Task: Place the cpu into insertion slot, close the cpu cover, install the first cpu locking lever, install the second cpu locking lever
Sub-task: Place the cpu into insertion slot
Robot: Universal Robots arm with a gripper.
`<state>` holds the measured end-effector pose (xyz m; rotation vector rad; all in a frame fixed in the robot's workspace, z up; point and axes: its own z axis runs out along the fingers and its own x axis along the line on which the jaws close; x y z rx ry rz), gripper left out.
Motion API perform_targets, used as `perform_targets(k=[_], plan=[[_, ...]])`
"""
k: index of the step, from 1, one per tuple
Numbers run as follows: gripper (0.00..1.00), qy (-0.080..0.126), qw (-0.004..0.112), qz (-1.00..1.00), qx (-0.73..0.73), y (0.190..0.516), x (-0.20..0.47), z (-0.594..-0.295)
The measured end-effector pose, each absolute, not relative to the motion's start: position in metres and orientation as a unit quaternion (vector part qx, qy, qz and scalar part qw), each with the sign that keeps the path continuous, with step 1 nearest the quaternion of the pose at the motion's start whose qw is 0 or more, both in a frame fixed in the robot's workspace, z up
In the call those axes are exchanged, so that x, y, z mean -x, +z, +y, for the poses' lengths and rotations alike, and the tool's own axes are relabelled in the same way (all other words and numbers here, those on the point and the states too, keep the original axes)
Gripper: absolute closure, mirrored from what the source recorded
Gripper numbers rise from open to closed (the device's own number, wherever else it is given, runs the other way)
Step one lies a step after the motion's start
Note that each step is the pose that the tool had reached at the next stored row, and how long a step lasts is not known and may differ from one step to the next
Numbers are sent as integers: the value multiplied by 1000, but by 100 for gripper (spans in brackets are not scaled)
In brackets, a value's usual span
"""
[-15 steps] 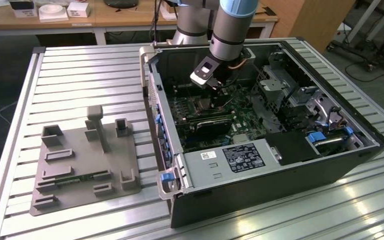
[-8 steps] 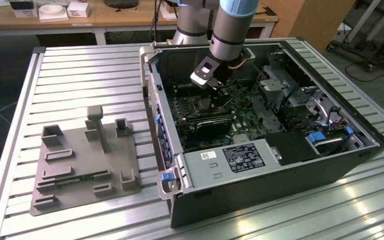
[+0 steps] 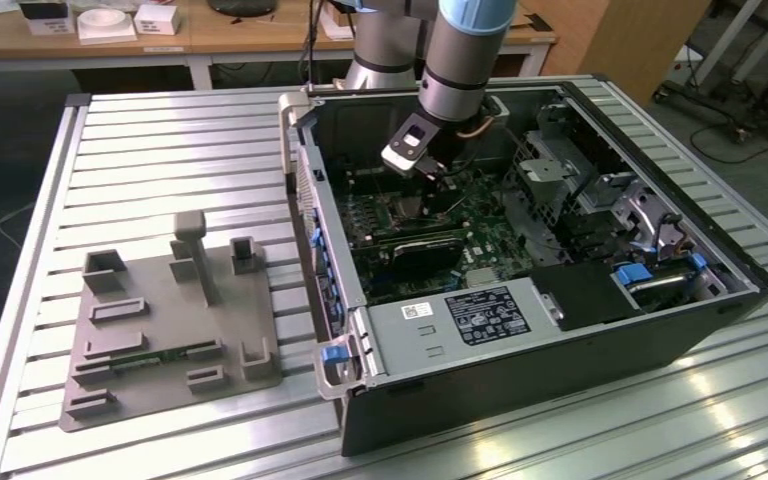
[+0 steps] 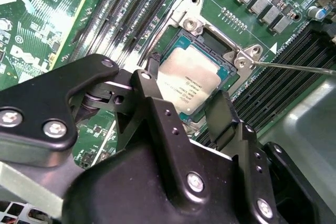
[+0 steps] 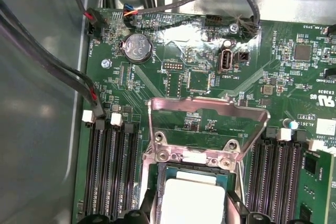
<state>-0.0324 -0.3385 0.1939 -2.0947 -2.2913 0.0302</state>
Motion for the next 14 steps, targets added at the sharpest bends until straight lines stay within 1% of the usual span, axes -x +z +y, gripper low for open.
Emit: perform_targets(k=[14], plan=[[38,10,18,-741,671,193,32,-338]])
